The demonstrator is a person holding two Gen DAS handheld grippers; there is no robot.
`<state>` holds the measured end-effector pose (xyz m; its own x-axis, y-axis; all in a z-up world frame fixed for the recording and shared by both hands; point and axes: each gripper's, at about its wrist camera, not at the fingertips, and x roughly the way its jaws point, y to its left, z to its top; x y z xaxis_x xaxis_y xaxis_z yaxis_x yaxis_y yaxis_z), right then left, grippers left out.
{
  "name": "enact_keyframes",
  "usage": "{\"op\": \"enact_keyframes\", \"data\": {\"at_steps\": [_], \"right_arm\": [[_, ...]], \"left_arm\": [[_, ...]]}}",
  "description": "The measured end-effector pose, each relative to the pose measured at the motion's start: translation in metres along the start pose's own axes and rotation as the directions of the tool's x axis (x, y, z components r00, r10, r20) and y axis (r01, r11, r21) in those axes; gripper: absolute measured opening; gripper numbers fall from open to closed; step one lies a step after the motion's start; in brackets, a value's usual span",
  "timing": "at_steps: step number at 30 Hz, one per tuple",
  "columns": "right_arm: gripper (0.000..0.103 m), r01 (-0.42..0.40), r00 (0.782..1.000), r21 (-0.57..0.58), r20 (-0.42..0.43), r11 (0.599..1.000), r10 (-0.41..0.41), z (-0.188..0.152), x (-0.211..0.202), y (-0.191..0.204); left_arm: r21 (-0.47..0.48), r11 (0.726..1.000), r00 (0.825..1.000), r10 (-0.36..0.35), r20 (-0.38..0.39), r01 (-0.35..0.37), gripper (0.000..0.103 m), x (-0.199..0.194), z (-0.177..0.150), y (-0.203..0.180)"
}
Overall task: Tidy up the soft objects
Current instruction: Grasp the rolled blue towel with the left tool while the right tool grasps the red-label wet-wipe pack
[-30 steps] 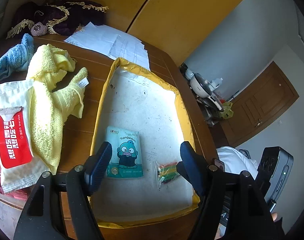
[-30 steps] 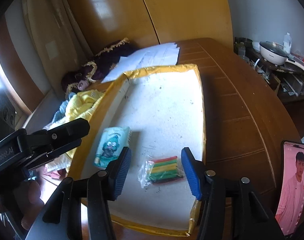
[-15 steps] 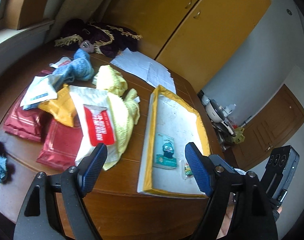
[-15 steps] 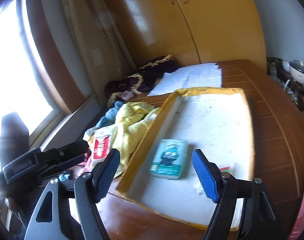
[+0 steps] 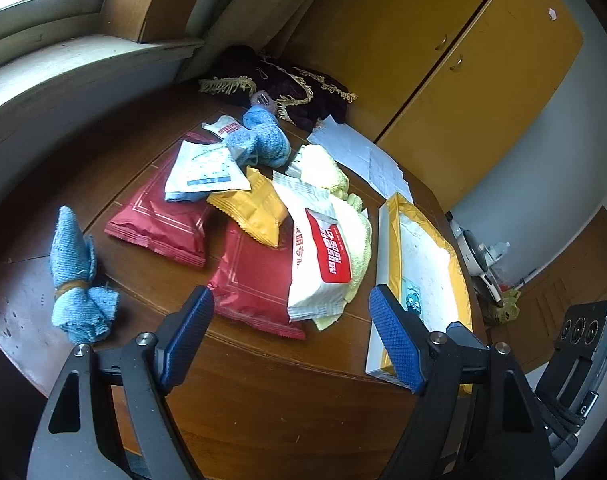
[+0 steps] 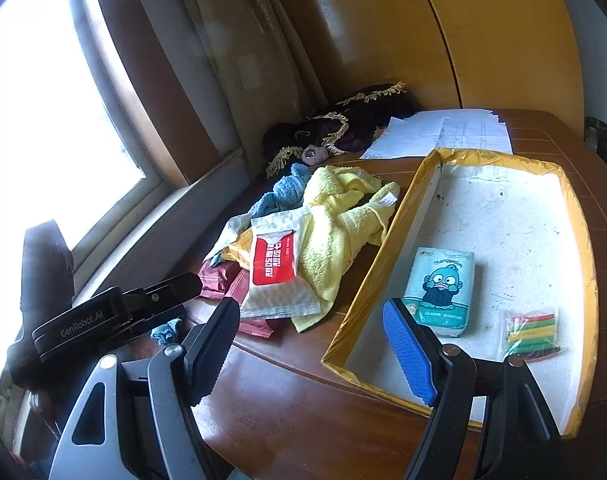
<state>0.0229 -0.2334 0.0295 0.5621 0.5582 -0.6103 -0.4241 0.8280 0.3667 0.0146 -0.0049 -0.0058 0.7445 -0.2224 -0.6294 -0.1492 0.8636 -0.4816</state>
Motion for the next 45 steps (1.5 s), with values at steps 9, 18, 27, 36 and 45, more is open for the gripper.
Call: {"op": "enact_keyframes", "data": {"at_steps": [9, 18, 27, 36, 45], "right_arm": [[0.076, -0.067, 0.997, -0.035, -0.049, 0.997, 0.066, -0.004, 0.011, 0.018], [0.076, -0.158, 0.983, -0.055, -0.103, 0.986, 0.151, -0.010, 0.022, 0.029], [0.072, -0.184, 0.975, -0.063, -0.139, 0.981, 0.174, -0.012, 0.035, 0.037], [0.071, -0.144, 0.979, -0.044, -0.152, 0.989, 0.136, 0.006, 0.049, 0.036], [0.070, -0.041, 0.985, 0.001, -0.167, 0.999, 0.041, 0.058, 0.094, 0.033]], "left_arm": [[-0.040, 0.999, 0.999, 0.025, 0.028, -0.024, 0.080, -0.013, -0.002, 0.019], [-0.061, 0.992, 0.990, 0.118, 0.074, -0.113, 0.080, -0.031, -0.004, 0.038], [-0.123, 0.950, 0.953, 0.296, 0.059, -0.287, 0.080, -0.034, -0.002, 0.075], [-0.096, 0.923, 0.927, 0.374, -0.010, -0.373, 0.063, -0.001, 0.004, 0.088], [-0.097, 0.926, 0.931, 0.365, -0.028, -0.365, 0.027, 0.009, 0.003, 0.091]]}}
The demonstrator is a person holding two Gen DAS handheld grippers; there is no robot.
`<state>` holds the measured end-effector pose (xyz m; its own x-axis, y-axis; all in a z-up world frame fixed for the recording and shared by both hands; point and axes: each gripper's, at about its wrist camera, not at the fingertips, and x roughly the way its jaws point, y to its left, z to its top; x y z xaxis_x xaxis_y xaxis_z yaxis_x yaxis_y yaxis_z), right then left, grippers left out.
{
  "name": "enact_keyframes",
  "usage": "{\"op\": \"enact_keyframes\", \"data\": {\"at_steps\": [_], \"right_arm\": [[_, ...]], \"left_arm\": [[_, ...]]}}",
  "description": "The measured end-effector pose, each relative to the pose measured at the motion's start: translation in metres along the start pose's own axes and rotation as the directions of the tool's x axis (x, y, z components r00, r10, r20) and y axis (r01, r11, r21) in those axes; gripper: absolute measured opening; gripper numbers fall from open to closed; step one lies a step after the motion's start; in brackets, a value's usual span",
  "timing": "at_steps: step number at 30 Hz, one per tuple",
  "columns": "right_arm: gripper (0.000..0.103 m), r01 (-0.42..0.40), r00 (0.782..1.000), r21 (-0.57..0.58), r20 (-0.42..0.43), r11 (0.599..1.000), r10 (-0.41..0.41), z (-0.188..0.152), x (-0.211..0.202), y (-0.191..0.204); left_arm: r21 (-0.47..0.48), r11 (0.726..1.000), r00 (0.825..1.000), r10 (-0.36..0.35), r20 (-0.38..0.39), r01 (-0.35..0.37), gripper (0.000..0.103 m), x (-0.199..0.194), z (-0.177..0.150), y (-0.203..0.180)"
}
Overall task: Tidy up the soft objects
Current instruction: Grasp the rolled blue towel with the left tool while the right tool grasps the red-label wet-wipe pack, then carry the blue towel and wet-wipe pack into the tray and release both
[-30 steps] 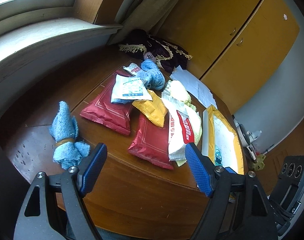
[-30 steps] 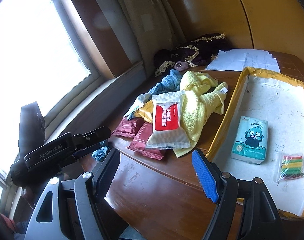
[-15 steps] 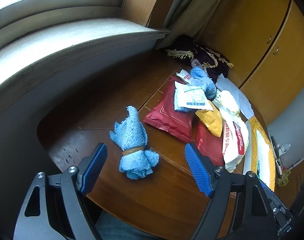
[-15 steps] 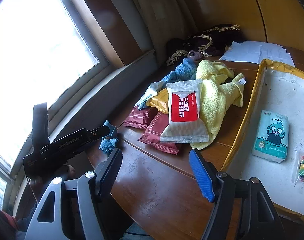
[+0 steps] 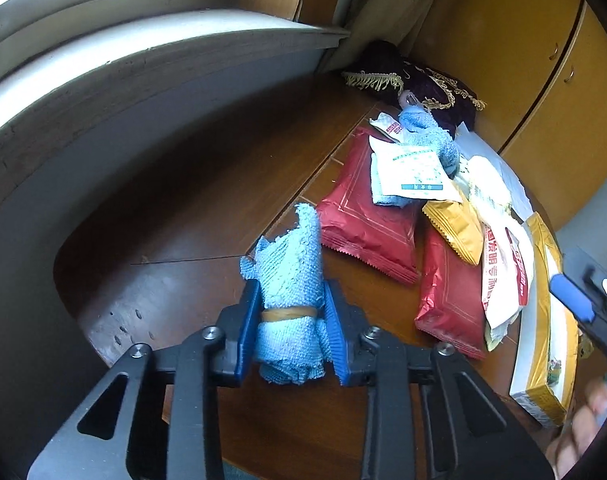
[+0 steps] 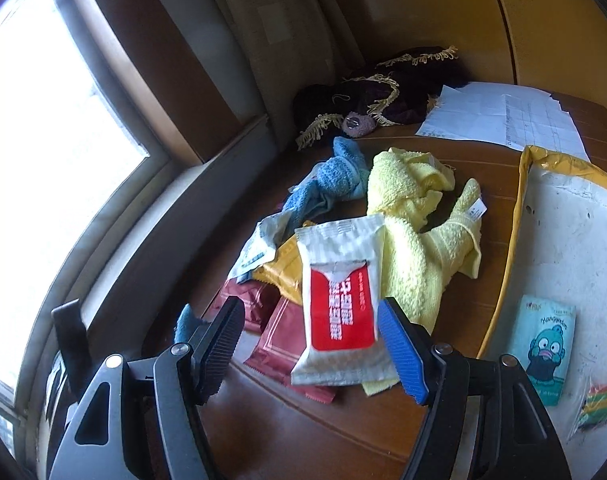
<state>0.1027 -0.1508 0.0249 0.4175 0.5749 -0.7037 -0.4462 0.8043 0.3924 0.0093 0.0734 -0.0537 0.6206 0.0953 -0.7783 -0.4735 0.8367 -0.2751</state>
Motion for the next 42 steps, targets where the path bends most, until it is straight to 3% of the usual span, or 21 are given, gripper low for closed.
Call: {"op": "enact_keyframes", "data": {"at_steps": [2, 10, 11, 12, 15, 22, 29, 35, 42], "right_arm": [[0.065, 0.061, 0.998, 0.012, -0.037, 0.998, -0.060, 0.006, 0.017, -0.002], [0.056, 0.147, 0.975, -0.028, -0.165, 0.989, -0.150, -0.010, 0.060, 0.004], [0.049, 0.161, 0.972, -0.035, -0.168, 0.986, -0.164, -0.011, 0.062, 0.004], [0.048, 0.182, 0.967, -0.045, -0.171, 0.982, -0.187, -0.012, 0.063, 0.005], [0.046, 0.162, 0.972, -0.035, -0.166, 0.986, -0.165, -0.012, 0.056, 0.005], [0.046, 0.073, 0.994, -0.026, -0.084, 0.997, -0.075, -0.014, 0.023, 0.010], [0.046, -0.039, 0.999, 0.040, -0.017, 0.998, 0.039, -0.015, -0.007, -0.002], [0.046, -0.067, 0.997, 0.123, 0.051, 0.990, 0.061, -0.013, -0.038, -0.028], [0.046, -0.044, 0.991, 0.187, 0.130, 0.981, 0.020, -0.008, -0.072, -0.063]], "left_arm": [[-0.014, 1.000, 1.000, -0.017, -0.004, 0.017, 0.026, 0.000, -0.001, 0.001], [-0.009, 0.999, 0.999, -0.046, -0.020, 0.045, 0.026, 0.001, 0.000, -0.007], [-0.009, 0.999, 0.999, -0.048, -0.021, 0.047, 0.026, 0.001, 0.001, -0.008], [-0.010, 0.999, 0.998, -0.050, -0.023, 0.050, 0.026, 0.001, 0.001, -0.008], [-0.014, 0.999, 0.998, -0.052, -0.025, 0.052, 0.026, 0.002, 0.002, -0.009], [-0.030, 0.997, 0.997, -0.077, -0.024, 0.076, 0.026, -0.002, 0.002, -0.010], [-0.029, 0.992, 0.993, -0.119, 0.005, 0.120, 0.026, -0.017, 0.001, -0.019], [-0.027, 0.982, 0.982, -0.185, 0.023, 0.186, 0.026, -0.033, 0.002, -0.038], [0.051, 0.955, 0.955, -0.295, 0.038, 0.293, 0.026, -0.050, 0.008, -0.087]]}}
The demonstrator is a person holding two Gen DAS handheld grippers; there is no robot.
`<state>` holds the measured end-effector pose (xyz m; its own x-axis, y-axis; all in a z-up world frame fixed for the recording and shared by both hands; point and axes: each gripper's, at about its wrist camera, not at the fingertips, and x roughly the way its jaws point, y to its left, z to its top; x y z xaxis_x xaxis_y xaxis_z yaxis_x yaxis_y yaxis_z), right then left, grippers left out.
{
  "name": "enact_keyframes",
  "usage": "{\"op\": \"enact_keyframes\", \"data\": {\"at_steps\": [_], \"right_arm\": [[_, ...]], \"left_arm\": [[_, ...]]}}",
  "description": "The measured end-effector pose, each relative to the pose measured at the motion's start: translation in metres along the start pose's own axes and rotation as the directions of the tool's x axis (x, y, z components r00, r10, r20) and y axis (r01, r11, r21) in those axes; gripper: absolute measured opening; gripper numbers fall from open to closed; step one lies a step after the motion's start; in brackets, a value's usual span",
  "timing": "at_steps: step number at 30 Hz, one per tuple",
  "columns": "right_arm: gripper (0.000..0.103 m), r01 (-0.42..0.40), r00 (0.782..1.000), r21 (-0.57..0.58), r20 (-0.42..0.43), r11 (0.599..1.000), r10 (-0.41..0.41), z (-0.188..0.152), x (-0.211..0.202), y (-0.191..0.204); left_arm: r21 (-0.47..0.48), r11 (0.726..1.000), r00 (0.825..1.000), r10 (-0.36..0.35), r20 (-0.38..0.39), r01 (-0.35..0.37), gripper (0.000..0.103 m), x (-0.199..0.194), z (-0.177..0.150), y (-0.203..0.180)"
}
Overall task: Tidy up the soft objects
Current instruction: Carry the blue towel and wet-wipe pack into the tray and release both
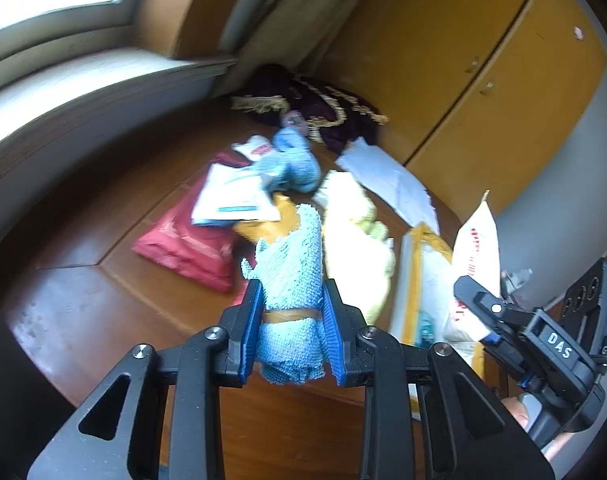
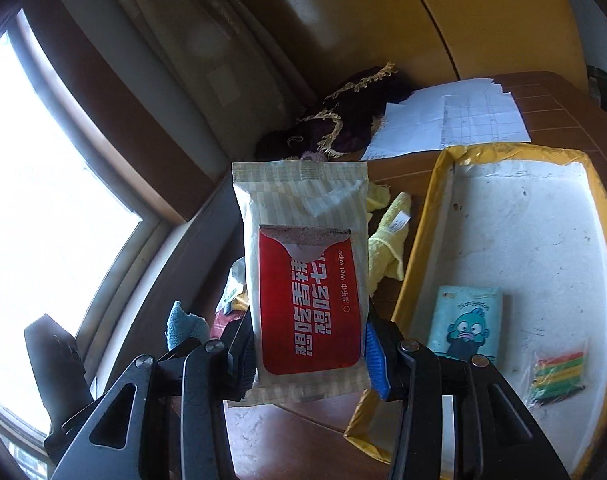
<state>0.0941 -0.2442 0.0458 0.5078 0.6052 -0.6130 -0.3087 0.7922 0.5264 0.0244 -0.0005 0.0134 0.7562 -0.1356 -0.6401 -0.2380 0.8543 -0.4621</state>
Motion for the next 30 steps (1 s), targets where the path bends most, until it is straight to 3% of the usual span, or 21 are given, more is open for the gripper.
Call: {"op": "enact_keyframes", "data": {"at_steps": [8, 21, 30], "right_arm": [[0.046, 0.072, 0.996, 0.092, 0.040, 0.993, -0.076, 0.008, -0.021, -0.048], [0.046, 0.183, 0.978, 0.237, 0.054, 0.954, -0.201, 0.016, -0.041, -0.116], [0.046, 0.320, 0.946, 0.274, -0.045, 0.907, -0.320, 0.017, -0.027, -0.139]], "left_arm": [[0.116, 0.988, 0.995, -0.092, -0.047, 0.097, 0.026, 0.012, -0.001, -0.061], [0.260, 0.952, 0.985, -0.135, -0.111, 0.160, 0.026, 0.042, -0.006, -0.127], [0.343, 0.920, 0.975, -0.136, -0.178, 0.191, 0.026, 0.085, -0.001, -0.165]]}}
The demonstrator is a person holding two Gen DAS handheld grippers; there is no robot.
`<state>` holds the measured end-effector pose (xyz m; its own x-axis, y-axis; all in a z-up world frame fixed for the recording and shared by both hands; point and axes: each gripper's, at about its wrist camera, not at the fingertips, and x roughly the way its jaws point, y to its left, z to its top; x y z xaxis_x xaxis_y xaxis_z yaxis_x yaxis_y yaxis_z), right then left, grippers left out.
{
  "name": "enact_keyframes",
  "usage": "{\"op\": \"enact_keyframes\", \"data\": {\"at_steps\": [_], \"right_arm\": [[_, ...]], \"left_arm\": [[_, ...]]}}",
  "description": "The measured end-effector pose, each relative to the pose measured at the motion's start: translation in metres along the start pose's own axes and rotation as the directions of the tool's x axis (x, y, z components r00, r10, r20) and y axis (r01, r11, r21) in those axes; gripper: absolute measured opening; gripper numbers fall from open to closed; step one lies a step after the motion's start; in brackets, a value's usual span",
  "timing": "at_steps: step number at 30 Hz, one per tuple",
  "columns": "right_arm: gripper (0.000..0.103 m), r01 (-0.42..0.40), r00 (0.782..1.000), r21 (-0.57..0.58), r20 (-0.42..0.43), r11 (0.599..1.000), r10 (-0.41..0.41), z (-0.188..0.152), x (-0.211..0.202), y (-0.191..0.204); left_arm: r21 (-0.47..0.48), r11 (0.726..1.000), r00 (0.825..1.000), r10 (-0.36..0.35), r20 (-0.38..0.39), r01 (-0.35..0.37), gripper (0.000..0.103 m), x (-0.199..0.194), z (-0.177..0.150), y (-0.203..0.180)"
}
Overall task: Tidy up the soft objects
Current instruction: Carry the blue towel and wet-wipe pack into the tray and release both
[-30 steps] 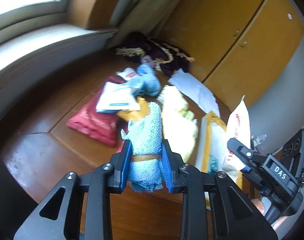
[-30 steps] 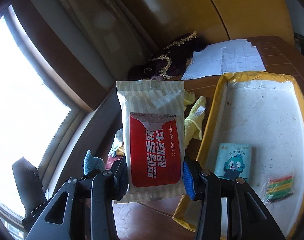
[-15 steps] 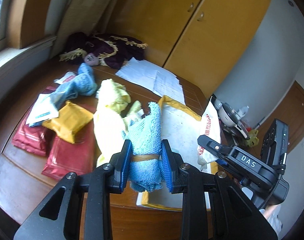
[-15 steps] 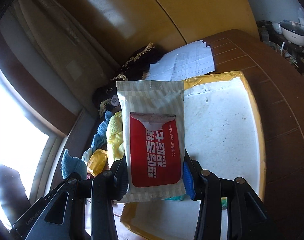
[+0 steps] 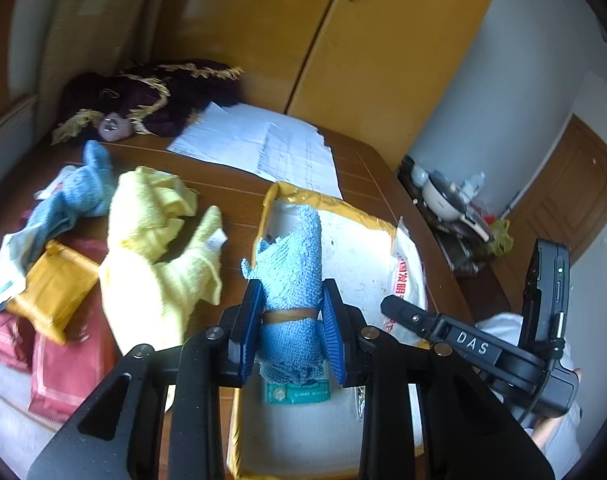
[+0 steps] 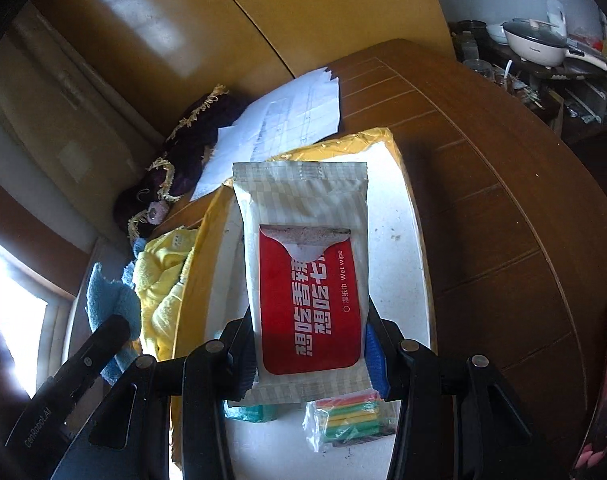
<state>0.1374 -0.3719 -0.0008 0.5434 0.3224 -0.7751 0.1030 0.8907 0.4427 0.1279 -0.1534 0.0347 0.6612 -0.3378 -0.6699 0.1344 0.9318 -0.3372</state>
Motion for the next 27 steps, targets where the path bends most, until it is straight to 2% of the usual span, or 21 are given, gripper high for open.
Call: {"op": "enact_keyframes", "data": {"at_steps": [5, 9, 15, 20, 22, 24, 25, 27], "right_arm": [[0.046, 0.057, 0.998, -0.018, -0.015, 0.998, -0.057, -0.004, 0.008, 0.002], [0.046, 0.106, 0.994, -0.031, -0.014, 0.994, -0.106, -0.005, 0.012, 0.004], [0.046, 0.132, 0.990, -0.034, -0.042, 0.991, -0.133, -0.006, 0.020, 0.002], [0.047, 0.143, 0.988, -0.044, -0.047, 0.989, -0.145, -0.006, 0.022, 0.002], [0.048, 0.140, 0.989, -0.044, -0.047, 0.989, -0.142, -0.007, 0.022, 0.002], [0.048, 0.131, 0.990, -0.037, -0.045, 0.991, -0.133, -0.007, 0.021, 0.001], [0.049, 0.127, 0.991, -0.030, -0.040, 0.991, -0.128, -0.007, 0.021, 0.003], [0.050, 0.108, 0.993, -0.014, -0.041, 0.994, -0.109, -0.007, 0.019, 0.000]], "left_arm": [[0.059, 0.998, 0.995, 0.030, -0.097, -0.024, 0.027, 0.045, 0.014, -0.012], [0.042, 0.999, 0.987, 0.029, -0.156, -0.023, 0.027, 0.072, 0.023, -0.014], [0.021, 1.000, 0.973, 0.011, -0.232, -0.006, 0.027, 0.098, 0.022, -0.016], [0.030, 0.998, 0.967, 0.056, -0.250, -0.050, 0.027, 0.103, 0.022, -0.017], [0.043, 0.998, 0.965, 0.061, -0.254, -0.052, 0.032, 0.103, 0.021, -0.018], [0.040, 0.998, 0.963, 0.051, -0.264, -0.042, 0.042, 0.104, 0.020, -0.017], [0.036, 0.999, 0.964, 0.047, -0.263, -0.039, 0.050, 0.103, 0.021, -0.017], [0.026, 0.999, 0.964, 0.026, -0.263, -0.019, 0.053, 0.102, 0.022, -0.016]]}}
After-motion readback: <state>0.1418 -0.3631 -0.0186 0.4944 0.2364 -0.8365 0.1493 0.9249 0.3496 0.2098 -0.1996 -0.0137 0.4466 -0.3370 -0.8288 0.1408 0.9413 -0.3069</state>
